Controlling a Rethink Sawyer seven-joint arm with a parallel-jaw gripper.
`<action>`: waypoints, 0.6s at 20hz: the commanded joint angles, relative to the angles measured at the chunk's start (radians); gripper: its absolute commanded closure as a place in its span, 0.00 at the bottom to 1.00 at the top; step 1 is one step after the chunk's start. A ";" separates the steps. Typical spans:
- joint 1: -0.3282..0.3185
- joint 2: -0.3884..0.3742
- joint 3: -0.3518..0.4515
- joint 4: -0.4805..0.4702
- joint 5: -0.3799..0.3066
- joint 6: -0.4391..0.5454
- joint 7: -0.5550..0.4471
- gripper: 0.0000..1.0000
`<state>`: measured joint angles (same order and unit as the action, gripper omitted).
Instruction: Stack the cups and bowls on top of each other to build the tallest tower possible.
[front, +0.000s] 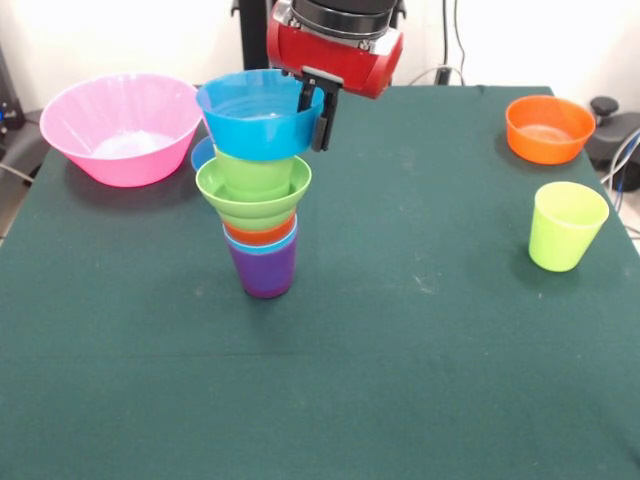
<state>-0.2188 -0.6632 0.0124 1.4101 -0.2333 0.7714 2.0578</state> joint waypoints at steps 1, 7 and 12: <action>0.001 0.044 0.069 0.063 -0.040 0.062 -0.076 1.00; 0.014 0.023 0.066 0.048 -0.029 0.128 -0.077 1.00; 0.015 0.002 0.065 0.066 -0.029 0.134 -0.076 1.00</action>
<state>-0.2158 -0.6688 0.0125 1.4102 -0.2341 0.8128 2.0578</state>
